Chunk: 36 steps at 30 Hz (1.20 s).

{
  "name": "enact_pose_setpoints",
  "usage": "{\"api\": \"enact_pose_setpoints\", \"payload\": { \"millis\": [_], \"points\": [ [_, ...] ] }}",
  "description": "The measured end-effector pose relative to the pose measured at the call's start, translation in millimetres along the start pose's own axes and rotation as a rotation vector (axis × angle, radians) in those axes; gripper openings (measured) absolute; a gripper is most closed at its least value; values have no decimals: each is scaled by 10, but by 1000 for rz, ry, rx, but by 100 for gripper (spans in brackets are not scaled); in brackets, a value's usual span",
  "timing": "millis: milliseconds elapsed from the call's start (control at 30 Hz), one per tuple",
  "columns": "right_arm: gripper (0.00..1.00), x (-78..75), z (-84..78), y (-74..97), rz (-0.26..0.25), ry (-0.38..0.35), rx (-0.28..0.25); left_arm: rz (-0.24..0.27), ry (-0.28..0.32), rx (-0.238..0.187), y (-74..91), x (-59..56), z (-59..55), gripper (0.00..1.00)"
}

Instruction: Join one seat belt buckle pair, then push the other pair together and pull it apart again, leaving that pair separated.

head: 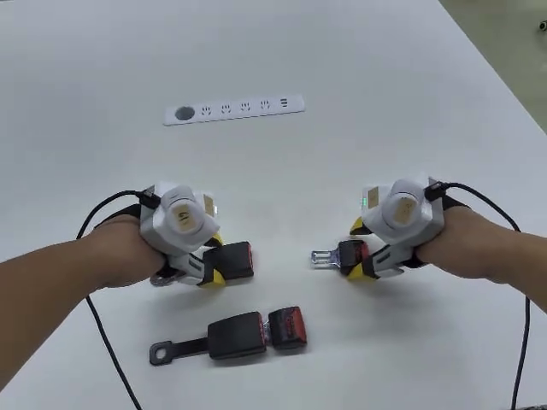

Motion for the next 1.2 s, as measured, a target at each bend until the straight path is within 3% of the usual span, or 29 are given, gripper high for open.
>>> {"api": "enact_pose_setpoints", "payload": {
  "millis": [133,200,333,500,533,567,600,633,700,733,767,833,1000,1200],
  "points": [
    [52,41,66,75,-45,-33,-45,27,1,-15,44,12,9,43],
    [53,37,83,124,-66,-62,-67,53,9,-37,127,44,13,44],
    [55,94,156,343,-116,-129,-132,97,27,-106,393,-16,67,46],
    [58,276,252,531,-143,-151,-175,111,79,-153,574,-253,5,52],
    [59,370,288,606,-149,-147,-180,110,90,-157,583,-278,-4,53],
    [59,410,298,626,-155,-139,-183,102,125,-168,644,-414,28,54],
    [59,437,297,618,-163,-134,-185,104,157,-182,660,-461,16,55],
    [60,489,294,627,-170,-135,-190,103,179,-196,645,-485,-62,55],
    [61,539,284,632,-175,-143,-197,110,184,-201,678,-572,-81,56],
    [61,614,276,646,-172,-147,-201,113,196,-204,706,-682,-110,57],
    [62,677,278,669,-170,-151,-207,115,203,-209,720,-691,-164,58],
    [65,750,277,701,-170,-154,-213,125,242,-236,761,-864,-184,60],
    [70,900,258,801,-178,-174,-238,137,306,-252,785,-1092,-328,66],
    [76,1077,154,832,-184,-216,-243,149,367,-270,850,-1248,-460,69]
  ]
}}
Point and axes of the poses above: the centre of the closed fingertips' face, and the gripper's own axes: y roughly backward along the fingers, x roughly to its left, z roughly out of its top, the point moved 4 cm from there along y, roughly backward along the fingers, and after that the axes turned 6 degrees about x, right-handed, at the moved point
